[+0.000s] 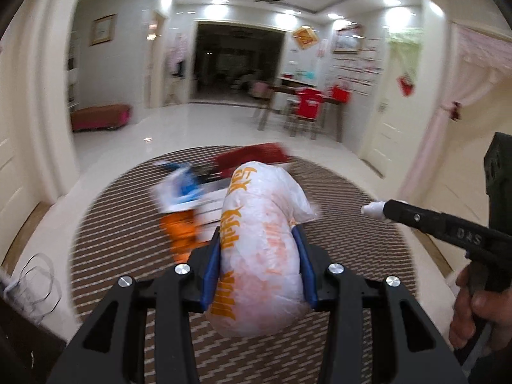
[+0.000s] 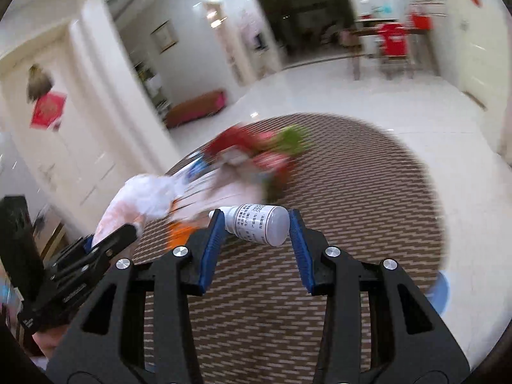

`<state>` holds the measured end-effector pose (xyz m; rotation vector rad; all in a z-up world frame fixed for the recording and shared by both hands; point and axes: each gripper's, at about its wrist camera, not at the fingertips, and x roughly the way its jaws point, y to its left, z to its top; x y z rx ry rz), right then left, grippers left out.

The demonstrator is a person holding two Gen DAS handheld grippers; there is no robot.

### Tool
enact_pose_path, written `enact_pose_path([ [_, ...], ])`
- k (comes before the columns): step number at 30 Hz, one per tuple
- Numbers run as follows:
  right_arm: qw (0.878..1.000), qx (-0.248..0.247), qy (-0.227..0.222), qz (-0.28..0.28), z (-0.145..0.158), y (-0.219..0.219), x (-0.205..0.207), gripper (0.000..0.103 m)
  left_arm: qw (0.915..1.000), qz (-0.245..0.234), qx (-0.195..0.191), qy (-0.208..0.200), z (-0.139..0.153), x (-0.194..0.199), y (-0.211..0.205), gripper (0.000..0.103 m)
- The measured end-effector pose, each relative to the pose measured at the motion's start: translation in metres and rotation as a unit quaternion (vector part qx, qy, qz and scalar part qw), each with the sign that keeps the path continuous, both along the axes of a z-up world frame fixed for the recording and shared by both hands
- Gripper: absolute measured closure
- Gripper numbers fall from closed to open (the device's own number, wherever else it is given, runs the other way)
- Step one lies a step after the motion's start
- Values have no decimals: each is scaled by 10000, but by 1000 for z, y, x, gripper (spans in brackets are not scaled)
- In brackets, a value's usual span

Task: Collect trash
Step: 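Grasp the small white bottle with the right tool while the left tool holds the bag, then carry both items over the blue bin and open both tools to drop them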

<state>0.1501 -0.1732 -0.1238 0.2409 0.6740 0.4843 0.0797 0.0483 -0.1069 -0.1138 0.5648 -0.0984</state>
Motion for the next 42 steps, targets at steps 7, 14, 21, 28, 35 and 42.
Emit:
enact_pose_path([
  [7,9899,191,356,-1358,-25,-134,22,62,9926,-1196,-50,187,-2,58,-118,61],
  [14,9688,437,978,-2237,-77,-232,41,62,9733,-2073,58,986,-38,127,-240,61],
  [21,9431,730,1709,-2759,-141,-296,68,62,9511,-2415,561,1840,-89,188,-334,61],
  [28,9176,1139,2355,-2994,-196,-322,84,61,9273,-2592,1245,2396,-131,229,-400,59],
  [35,8992,1464,2786,-3039,-233,-334,95,34,9207,-2389,1628,2623,-151,240,-425,15],
  [42,8965,1476,2784,-3115,-236,-339,91,8,9301,-2377,1637,2272,-133,210,-409,12],
])
